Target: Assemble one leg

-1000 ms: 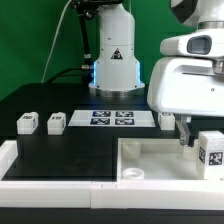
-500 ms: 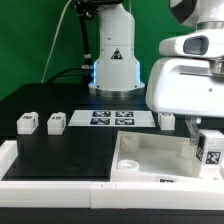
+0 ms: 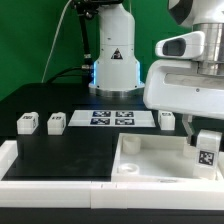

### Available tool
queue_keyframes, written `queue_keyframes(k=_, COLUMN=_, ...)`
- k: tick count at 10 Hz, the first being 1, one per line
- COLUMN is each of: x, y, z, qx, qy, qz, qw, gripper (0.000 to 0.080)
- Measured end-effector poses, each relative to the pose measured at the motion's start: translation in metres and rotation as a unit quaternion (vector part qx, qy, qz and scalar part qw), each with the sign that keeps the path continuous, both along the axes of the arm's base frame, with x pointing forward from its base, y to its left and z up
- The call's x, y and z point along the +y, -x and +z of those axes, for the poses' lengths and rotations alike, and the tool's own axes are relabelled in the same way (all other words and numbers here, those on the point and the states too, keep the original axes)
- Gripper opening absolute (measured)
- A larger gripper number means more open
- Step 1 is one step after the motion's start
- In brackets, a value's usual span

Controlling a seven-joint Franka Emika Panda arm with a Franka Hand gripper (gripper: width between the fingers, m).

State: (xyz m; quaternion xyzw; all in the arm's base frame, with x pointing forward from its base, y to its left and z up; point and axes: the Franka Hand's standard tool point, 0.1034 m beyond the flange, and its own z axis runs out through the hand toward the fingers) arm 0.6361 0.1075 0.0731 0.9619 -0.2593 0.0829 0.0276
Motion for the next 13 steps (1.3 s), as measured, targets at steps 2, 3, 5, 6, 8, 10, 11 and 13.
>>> queue_keyframes(k=2, x=-0.013, y=0.003, z=0.000, qx=0.000, qy=-0.006, qz=-0.121, qw=0.993, gripper=0.0297)
queue_keyframes(k=3, x=-0.018, y=0.004, z=0.000, qx=-0.004, qy=-0.006, qz=-0.160, qw=0.987, gripper=0.0307)
queue_keyframes(k=5, x=-0.029, y=0.007, z=0.000, qx=-0.001, qy=-0.003, qz=-0.213, qw=0.977, gripper=0.0311)
queue_keyframes(k=6, x=-0.030, y=0.007, z=0.000, qx=-0.001, qy=-0.003, qz=-0.213, qw=0.977, gripper=0.0311)
queue_keyframes(k=8, x=-0.030, y=0.007, z=0.000, qx=-0.001, qy=-0.004, qz=-0.214, qw=0.977, gripper=0.0377)
queue_keyframes(k=10, x=-0.030, y=0.007, z=0.000, qx=-0.001, qy=-0.004, qz=-0.214, qw=0.977, gripper=0.0626)
queue_keyframes(k=11, x=-0.030, y=0.006, z=0.000, qx=-0.001, qy=-0.004, qz=-0.214, qw=0.977, gripper=0.0626)
queue_keyframes(k=13, x=-0.030, y=0.006, z=0.000, qx=-0.001, qy=-0.004, qz=-0.214, qw=0.977, gripper=0.0648)
